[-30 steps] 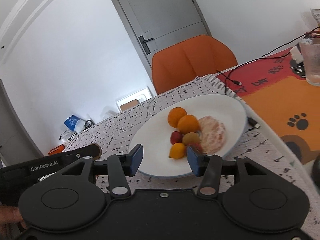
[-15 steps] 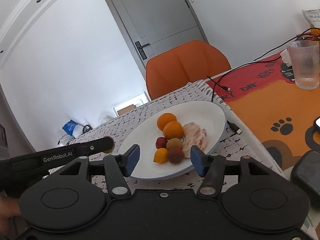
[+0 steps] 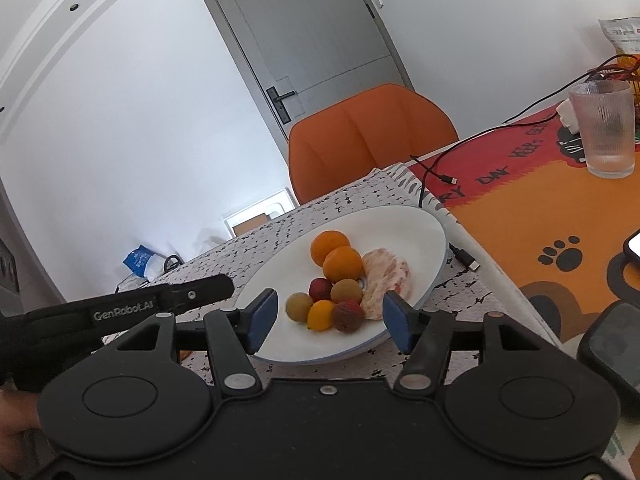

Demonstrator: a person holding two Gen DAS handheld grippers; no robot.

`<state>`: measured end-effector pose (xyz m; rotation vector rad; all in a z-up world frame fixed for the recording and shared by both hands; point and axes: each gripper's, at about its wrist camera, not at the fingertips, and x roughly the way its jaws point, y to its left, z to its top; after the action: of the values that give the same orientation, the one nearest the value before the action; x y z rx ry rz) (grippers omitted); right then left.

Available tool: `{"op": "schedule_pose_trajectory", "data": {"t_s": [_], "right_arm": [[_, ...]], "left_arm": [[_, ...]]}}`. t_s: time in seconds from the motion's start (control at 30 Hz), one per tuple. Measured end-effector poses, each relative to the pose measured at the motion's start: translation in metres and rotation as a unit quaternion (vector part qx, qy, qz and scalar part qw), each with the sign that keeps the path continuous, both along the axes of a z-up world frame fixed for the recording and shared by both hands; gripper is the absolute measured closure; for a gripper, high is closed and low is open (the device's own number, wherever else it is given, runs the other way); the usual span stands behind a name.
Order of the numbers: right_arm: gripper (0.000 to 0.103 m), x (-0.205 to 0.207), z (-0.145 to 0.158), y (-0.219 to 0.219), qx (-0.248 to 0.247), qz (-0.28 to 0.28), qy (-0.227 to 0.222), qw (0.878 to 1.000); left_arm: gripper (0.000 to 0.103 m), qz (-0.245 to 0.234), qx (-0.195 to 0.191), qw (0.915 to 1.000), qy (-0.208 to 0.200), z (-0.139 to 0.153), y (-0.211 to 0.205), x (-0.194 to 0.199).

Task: Organize fruits
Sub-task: 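Lower the brown round fruit into the white bowl and open the left tool, then move both tools back toward the peeled tangerine and small orange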

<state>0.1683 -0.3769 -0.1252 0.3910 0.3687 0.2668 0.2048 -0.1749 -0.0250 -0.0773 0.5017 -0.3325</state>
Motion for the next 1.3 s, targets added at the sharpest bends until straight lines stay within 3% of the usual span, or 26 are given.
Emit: {"op": "schedule_pose_trajectory", "data": {"t_s": [0.17,0.47,0.6,0.73,0.9,1.3], "right_arm": [[0.043,0.001,-0.001,0.007,-0.001,0.006,0.003,1.000],[0.038,0.003,0.003,0.027,-0.012,0.021,0.001,1.000],[0.027,0.002,0.003,0.035,-0.013,0.026,-0.003,1.000],[0.024,0.001,0.003,0.044,-0.015,0.034,-0.010,0.999],[0.007,-0.001,0.004,0.054,-0.018,0.040,-0.023,0.999],[0.000,0.000,0.006,0.082,-0.026,0.079,-0.023,0.996]], "left_arm": [[0.046,0.028,0.008,0.9996,0.002,-0.001,0.018,-0.006],[0.023,0.079,0.021,0.9967,-0.007,-0.004,0.052,-0.024],[0.017,0.103,0.034,0.9941,-0.006,-0.006,0.064,-0.031],[0.014,0.121,0.042,0.9917,-0.003,-0.009,0.076,-0.036],[0.013,0.134,0.048,0.9897,0.002,-0.013,0.090,-0.042],[0.013,0.153,0.046,0.9869,0.021,-0.028,0.114,-0.051]]}}
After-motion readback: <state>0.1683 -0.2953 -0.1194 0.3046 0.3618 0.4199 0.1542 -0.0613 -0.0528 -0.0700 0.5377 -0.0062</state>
